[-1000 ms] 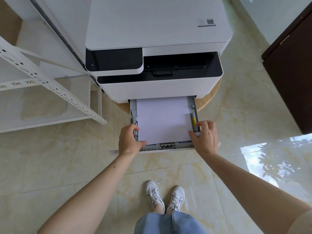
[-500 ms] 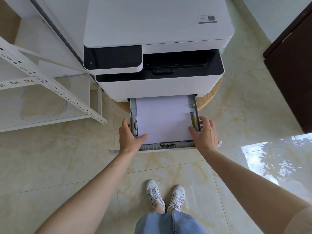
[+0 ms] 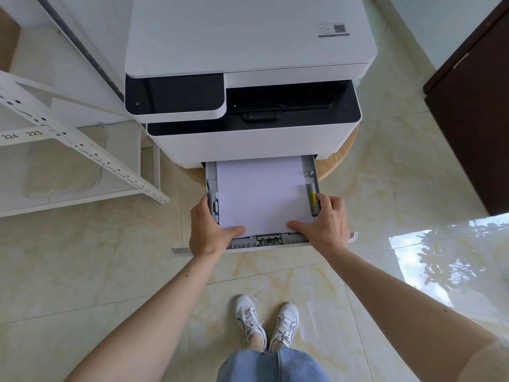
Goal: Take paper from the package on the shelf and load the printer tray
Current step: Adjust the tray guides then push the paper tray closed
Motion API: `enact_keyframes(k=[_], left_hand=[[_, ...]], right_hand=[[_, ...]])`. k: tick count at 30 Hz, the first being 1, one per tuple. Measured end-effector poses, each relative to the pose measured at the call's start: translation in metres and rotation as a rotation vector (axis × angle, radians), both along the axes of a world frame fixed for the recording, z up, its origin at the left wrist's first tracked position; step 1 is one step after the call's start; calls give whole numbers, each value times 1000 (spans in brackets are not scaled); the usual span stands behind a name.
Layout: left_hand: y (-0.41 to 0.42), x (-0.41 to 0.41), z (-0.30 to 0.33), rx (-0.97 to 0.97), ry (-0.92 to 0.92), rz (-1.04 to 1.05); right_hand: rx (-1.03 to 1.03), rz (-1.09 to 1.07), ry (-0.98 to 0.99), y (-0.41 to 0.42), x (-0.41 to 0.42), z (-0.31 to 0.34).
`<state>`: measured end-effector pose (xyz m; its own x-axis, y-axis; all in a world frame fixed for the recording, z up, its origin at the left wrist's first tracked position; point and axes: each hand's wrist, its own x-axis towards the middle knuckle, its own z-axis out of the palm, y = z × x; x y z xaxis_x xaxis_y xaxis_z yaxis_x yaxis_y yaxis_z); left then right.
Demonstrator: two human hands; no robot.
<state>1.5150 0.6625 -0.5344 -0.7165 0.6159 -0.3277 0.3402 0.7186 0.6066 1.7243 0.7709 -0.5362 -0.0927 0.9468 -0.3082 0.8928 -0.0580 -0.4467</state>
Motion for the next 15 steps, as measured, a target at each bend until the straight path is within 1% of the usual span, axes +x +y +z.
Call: enact_keyframes(k=[4, 8, 12, 15], left_hand=[[3, 1, 0, -43, 23, -6], [2, 0, 0, -31, 9, -15], [0, -2, -1, 51, -50, -5], [-3, -3, -3, 122, -56, 7]], right_hand=[[-13, -11, -10, 2, -4, -1], [-13, -4, -1, 3, -3, -2], [-12, -9, 30, 3, -2, -2], [6, -24, 76, 2, 1, -2]])
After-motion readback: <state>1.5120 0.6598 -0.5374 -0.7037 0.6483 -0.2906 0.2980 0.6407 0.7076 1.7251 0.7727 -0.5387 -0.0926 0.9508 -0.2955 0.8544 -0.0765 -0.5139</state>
